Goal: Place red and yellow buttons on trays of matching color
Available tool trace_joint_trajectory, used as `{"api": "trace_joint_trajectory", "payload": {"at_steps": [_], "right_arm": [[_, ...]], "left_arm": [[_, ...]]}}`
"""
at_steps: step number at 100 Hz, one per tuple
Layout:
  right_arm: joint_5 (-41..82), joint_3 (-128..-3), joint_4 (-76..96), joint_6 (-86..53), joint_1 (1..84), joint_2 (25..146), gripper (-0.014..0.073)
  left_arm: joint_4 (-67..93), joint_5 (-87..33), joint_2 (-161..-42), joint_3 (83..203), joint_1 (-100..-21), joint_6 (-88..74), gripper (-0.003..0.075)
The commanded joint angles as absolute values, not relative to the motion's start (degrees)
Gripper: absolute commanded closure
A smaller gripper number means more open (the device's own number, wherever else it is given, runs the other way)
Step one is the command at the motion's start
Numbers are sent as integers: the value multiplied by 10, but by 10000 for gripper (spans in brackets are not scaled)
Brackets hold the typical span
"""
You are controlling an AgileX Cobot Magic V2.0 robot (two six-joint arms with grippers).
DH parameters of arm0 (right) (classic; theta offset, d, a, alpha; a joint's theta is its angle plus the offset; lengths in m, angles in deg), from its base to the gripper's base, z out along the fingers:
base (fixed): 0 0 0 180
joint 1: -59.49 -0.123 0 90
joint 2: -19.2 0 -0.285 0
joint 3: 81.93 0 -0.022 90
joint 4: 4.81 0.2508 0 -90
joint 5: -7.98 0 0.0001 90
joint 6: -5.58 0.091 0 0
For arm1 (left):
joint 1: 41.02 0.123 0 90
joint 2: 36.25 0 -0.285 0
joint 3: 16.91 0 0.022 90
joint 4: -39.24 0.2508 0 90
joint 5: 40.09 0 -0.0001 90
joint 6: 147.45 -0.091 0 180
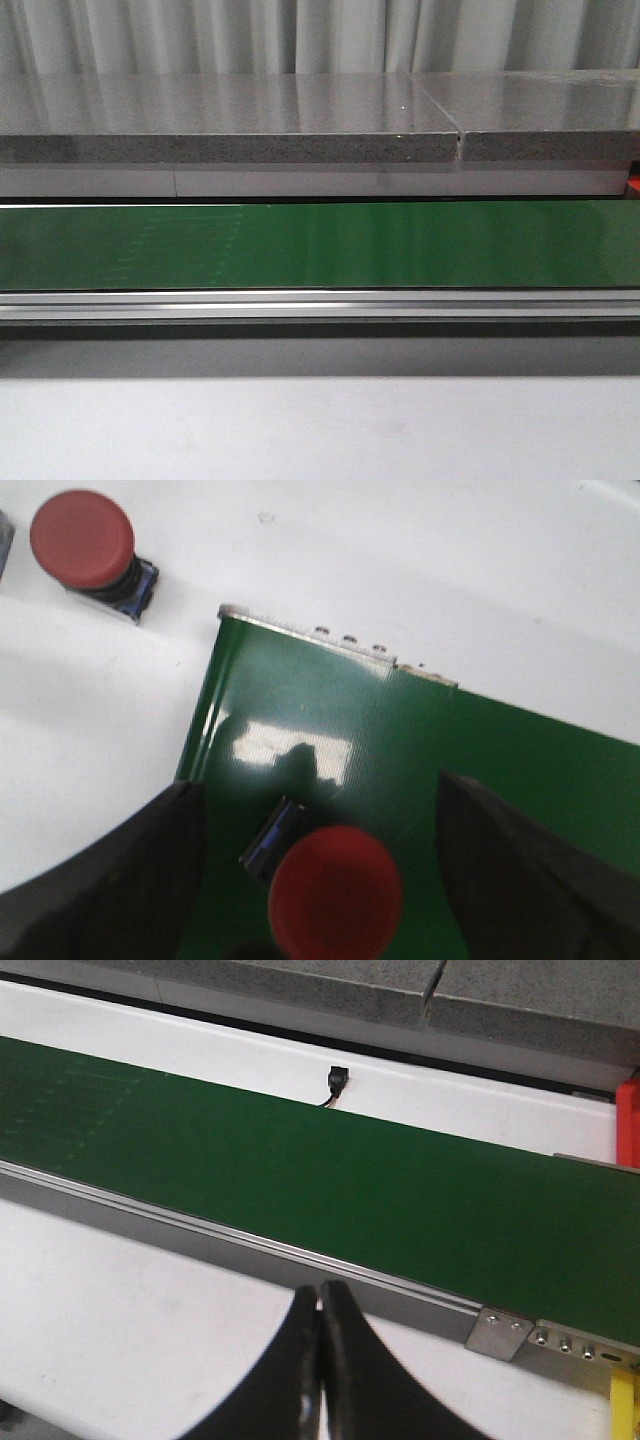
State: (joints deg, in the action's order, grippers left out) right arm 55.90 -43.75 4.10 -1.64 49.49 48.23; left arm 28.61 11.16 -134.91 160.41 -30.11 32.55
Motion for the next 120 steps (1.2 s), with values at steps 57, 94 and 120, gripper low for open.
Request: {"api": "trace_joint_trajectory", "payload": {"at_steps": [57, 94, 120], "right_arm": [[521, -450, 45, -20, 494, 485, 700], [521, -450, 45, -20, 494, 485, 700], [521, -450, 45, -20, 494, 485, 700]], "left_arm": [[273, 159, -1386, 1680, -147, 375, 239], [307, 140, -1473, 1680, -98, 379, 239], [312, 43, -1520, 1681, -96, 382, 239]]}}
